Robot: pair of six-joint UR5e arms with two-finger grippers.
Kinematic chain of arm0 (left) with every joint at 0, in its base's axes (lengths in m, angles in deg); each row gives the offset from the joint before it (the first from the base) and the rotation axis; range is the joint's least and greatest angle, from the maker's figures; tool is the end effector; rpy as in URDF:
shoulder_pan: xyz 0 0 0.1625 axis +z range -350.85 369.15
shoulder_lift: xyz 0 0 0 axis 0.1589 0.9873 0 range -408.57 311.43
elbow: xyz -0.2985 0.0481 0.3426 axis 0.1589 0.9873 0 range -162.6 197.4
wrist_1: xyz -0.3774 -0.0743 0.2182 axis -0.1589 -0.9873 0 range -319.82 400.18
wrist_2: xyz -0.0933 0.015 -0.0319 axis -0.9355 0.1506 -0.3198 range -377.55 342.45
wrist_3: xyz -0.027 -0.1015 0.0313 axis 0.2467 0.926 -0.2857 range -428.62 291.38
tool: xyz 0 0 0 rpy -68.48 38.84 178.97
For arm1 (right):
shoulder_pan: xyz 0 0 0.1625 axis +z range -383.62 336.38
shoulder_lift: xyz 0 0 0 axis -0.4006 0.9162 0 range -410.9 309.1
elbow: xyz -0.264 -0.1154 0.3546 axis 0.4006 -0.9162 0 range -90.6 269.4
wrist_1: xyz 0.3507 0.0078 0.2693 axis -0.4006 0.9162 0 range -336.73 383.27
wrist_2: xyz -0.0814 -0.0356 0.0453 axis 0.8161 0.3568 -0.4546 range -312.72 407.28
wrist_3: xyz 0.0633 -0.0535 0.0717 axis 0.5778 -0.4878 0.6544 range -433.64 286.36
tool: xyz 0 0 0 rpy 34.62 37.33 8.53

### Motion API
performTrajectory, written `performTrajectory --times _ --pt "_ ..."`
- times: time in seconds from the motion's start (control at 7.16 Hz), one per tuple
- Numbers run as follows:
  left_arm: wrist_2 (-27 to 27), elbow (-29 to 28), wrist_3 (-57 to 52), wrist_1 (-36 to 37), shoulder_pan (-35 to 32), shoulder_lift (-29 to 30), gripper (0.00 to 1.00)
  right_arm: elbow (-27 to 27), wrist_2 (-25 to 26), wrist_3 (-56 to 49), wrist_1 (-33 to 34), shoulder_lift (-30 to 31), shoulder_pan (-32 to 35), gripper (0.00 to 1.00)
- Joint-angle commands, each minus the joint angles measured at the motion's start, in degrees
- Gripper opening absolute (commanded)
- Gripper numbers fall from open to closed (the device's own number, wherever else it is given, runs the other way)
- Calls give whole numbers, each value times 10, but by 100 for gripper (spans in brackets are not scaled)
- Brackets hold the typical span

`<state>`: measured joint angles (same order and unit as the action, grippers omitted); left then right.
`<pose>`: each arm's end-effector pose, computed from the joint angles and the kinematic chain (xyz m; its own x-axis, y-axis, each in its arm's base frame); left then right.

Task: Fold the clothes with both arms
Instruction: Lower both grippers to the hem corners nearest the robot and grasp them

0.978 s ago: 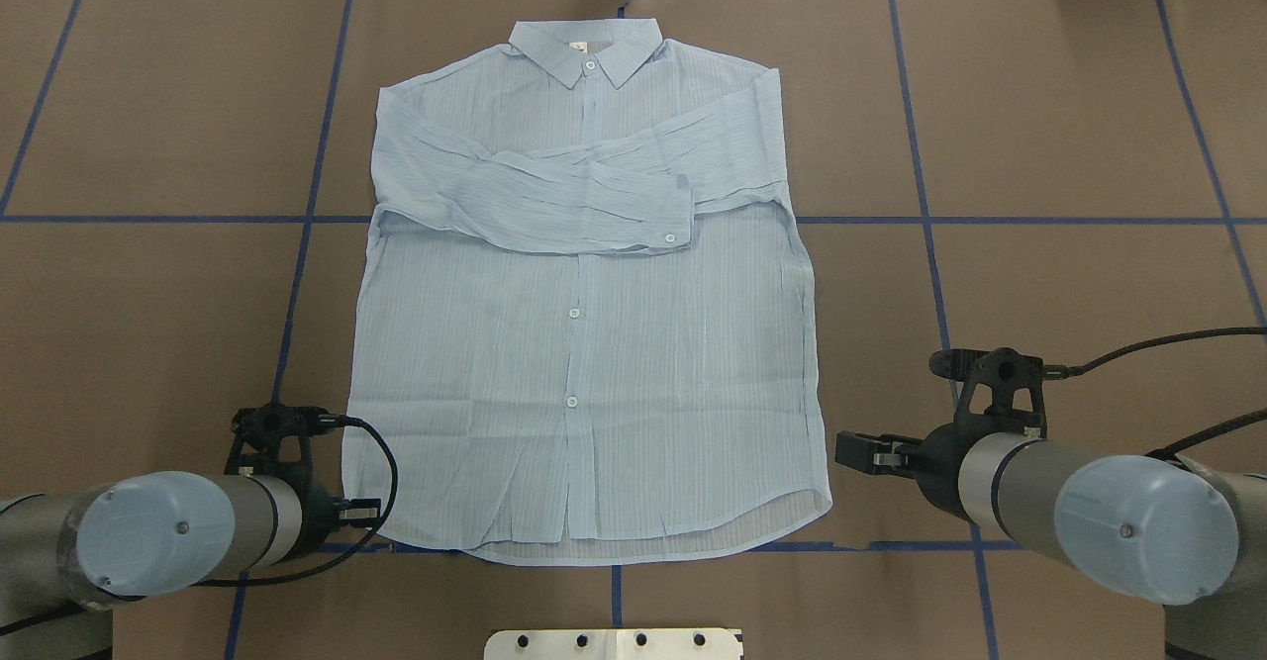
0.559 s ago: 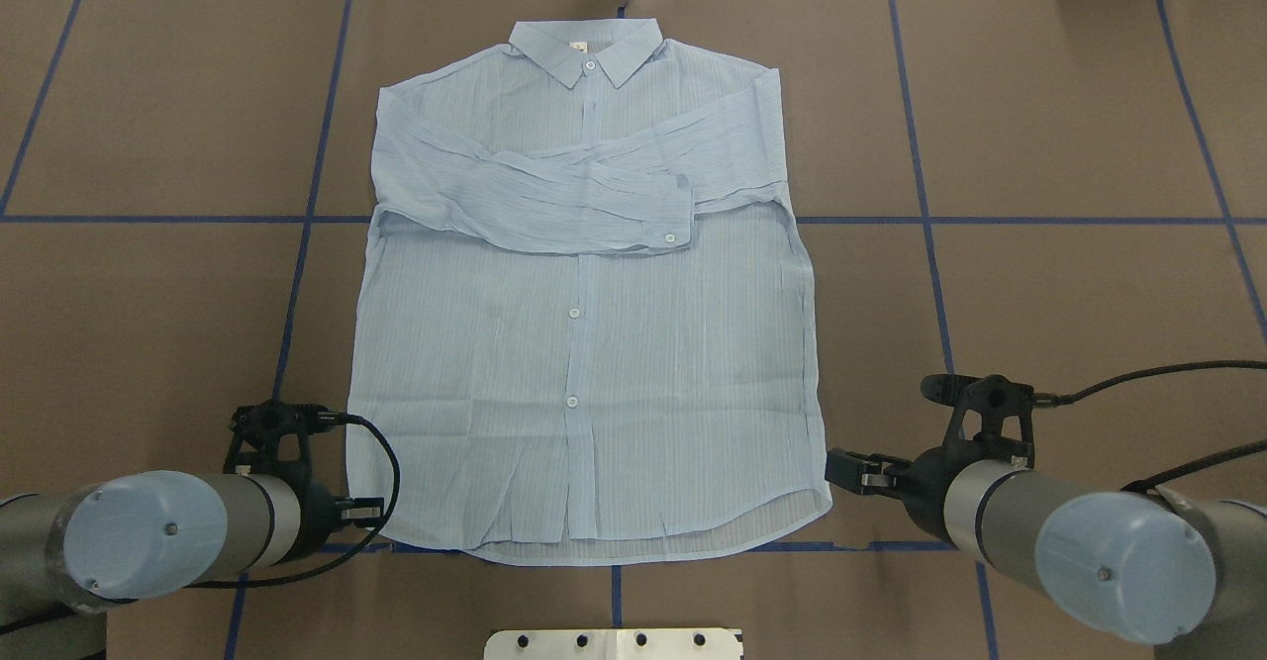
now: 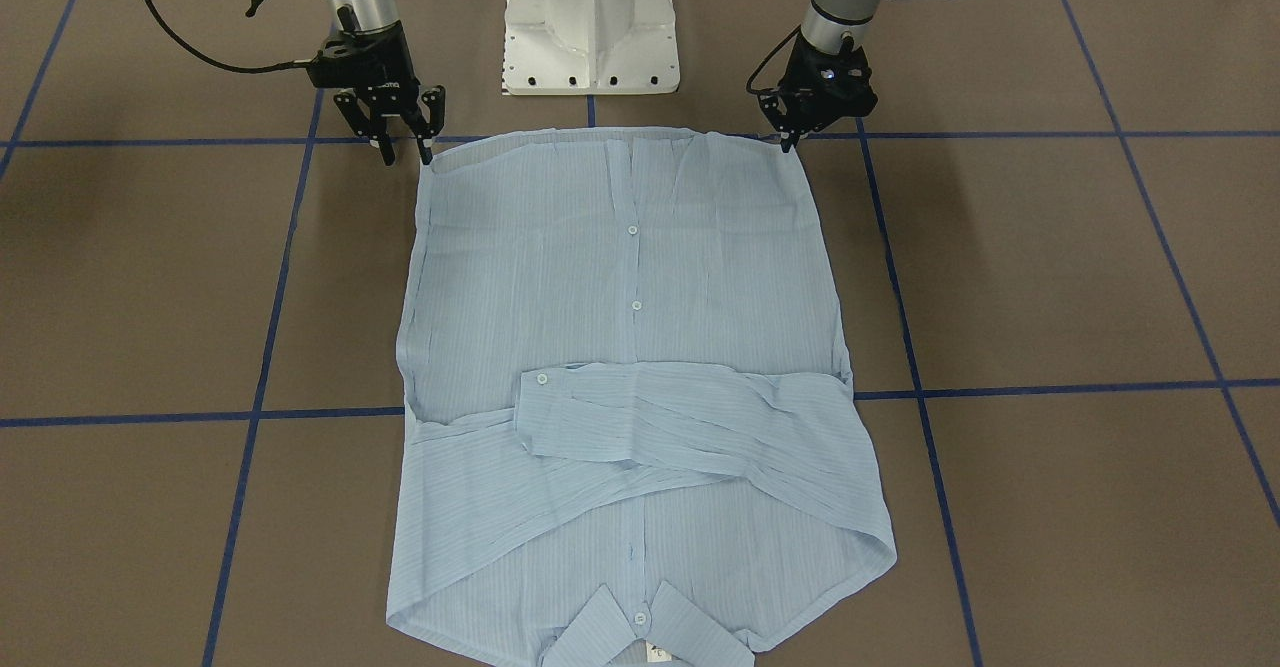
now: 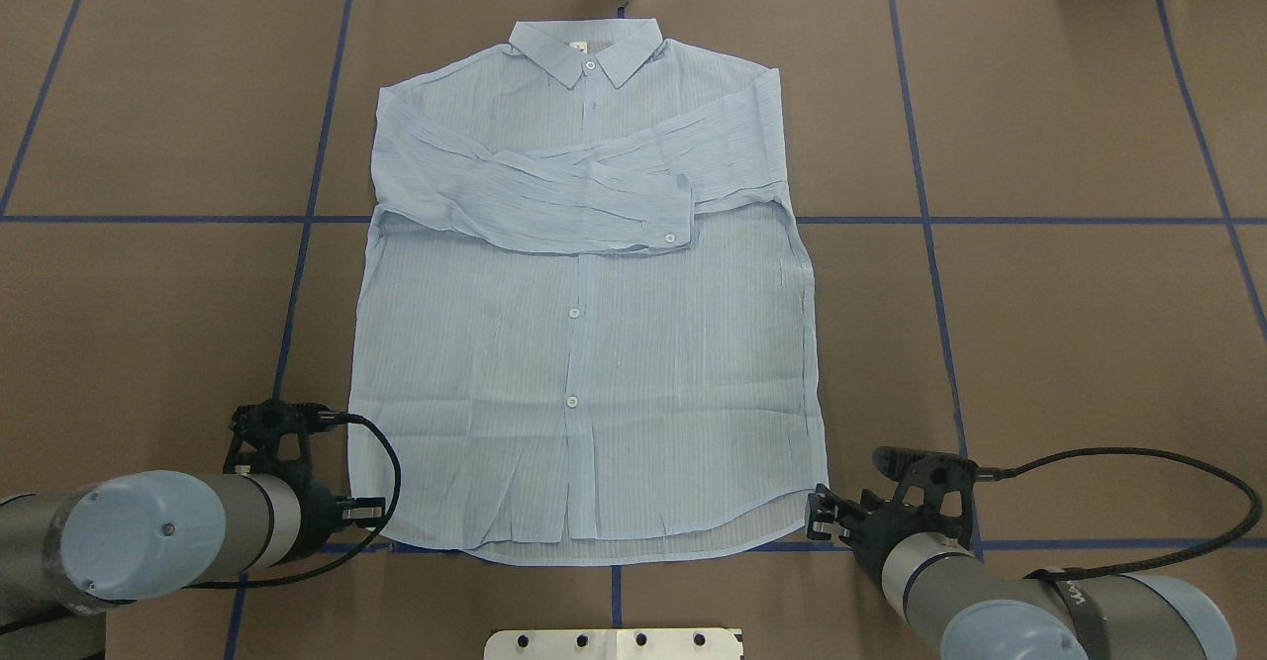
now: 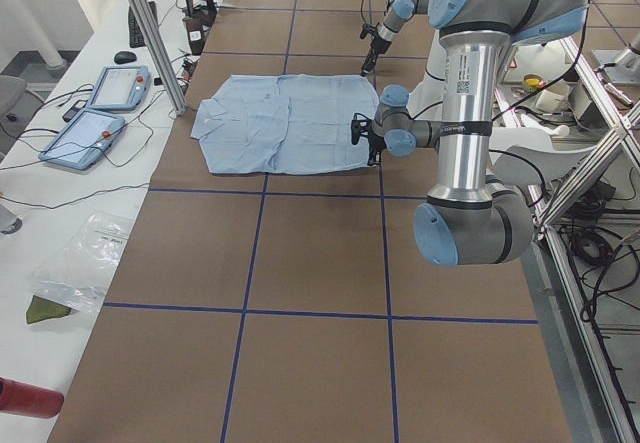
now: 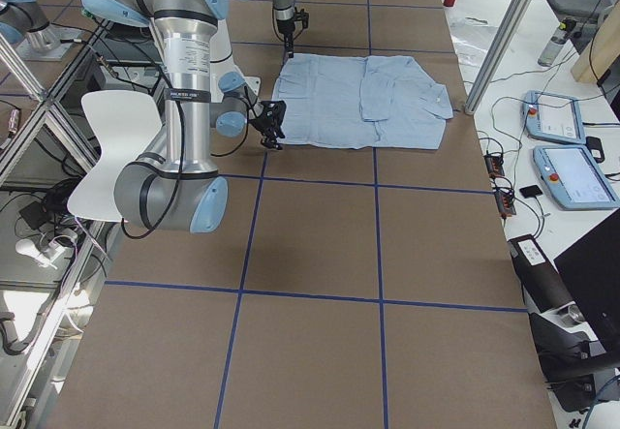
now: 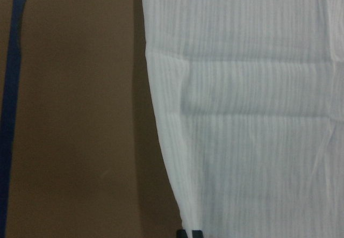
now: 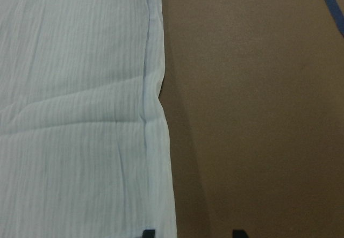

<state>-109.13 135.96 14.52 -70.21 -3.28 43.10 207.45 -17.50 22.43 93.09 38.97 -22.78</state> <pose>0.4853 -0.2403 0.3994 0.6384 -0.0183 -0.7695 0.1188 0.9901 0.0751 -0.5103 -0.1875 0.4116 0.6257 0.1048 0.7730 -0.4000 0.8938 0.2026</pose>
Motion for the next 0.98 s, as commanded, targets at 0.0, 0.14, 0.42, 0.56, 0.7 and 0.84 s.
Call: performTrajectory --times 0.0,0.14,0.42,0.56,0.7,0.84 --pt "0 1 0 0 -1 0 0 -9 5 1 0 -8 -8 48" --pt "0 1 0 0 -1 0 0 -12 5 1 -1 -12 -10 47" --pt "0 2 0 0 -1 0 0 -12 5 1 0 -15 -11 30" --pt "0 2 0 0 -1 0 0 -12 5 1 -1 -15 -11 10" --pt "0 5 0 0 0 0 0 -14 6 1 0 -15 -11 0" --pt "0 6 0 0 -1 0 0 -15 6 1 0 -15 -10 0"
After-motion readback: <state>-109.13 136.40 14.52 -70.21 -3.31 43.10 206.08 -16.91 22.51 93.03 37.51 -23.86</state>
